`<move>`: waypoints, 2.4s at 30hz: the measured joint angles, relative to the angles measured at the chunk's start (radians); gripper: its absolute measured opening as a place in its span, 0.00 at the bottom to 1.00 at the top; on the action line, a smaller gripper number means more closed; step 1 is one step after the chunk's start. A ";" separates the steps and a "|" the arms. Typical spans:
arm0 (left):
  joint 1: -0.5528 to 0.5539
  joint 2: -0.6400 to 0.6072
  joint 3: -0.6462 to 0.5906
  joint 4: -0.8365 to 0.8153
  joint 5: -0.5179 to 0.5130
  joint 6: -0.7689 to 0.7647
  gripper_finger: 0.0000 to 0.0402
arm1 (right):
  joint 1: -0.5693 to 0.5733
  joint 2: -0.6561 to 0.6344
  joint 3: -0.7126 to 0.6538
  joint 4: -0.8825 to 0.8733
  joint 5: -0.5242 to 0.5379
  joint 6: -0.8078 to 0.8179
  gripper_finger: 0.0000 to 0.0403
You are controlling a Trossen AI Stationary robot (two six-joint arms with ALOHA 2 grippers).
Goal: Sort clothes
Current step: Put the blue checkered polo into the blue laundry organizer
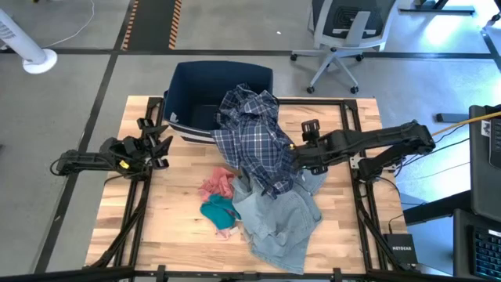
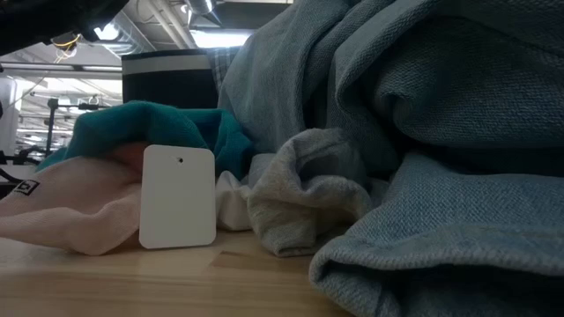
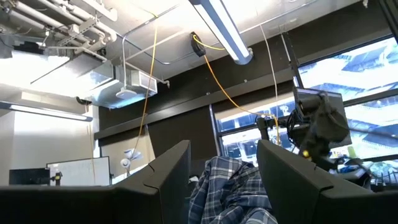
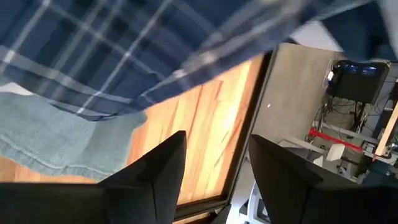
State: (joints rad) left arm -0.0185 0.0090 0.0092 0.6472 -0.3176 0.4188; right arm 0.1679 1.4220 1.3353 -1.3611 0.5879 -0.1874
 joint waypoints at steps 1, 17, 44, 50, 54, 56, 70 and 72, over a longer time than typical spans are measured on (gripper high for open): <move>0.000 0.000 0.000 0.000 0.000 -0.001 0.45 | 0.001 0.000 -0.021 0.014 -0.004 0.000 0.48; 0.000 0.000 0.000 -0.006 0.000 0.008 0.45 | 0.003 0.000 -0.158 0.569 -0.367 -0.138 0.48; 0.000 0.000 0.000 -0.006 0.000 0.004 0.45 | -0.170 0.011 -0.086 1.410 -0.258 -0.527 0.48; 0.000 0.000 0.000 -0.002 -0.001 0.009 0.45 | -0.307 0.037 0.041 1.417 -0.278 -0.528 0.48; 0.000 0.000 0.000 0.001 0.000 0.013 0.45 | -0.390 0.063 0.150 1.416 -0.290 -0.528 0.48; 0.000 0.000 0.000 0.001 -0.001 0.013 0.45 | -0.426 0.086 0.212 1.415 -0.289 -0.524 0.48; 0.000 0.000 0.000 0.002 -0.004 0.036 0.45 | -0.501 0.412 0.789 1.383 -0.285 -0.520 0.48; 0.000 0.000 0.000 0.001 -0.004 0.044 0.45 | -0.501 0.459 0.891 1.336 -0.285 -0.520 0.48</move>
State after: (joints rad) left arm -0.0189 0.0090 0.0093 0.6485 -0.3218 0.4624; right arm -0.3332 1.8807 2.2262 -0.0255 0.3031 -0.7071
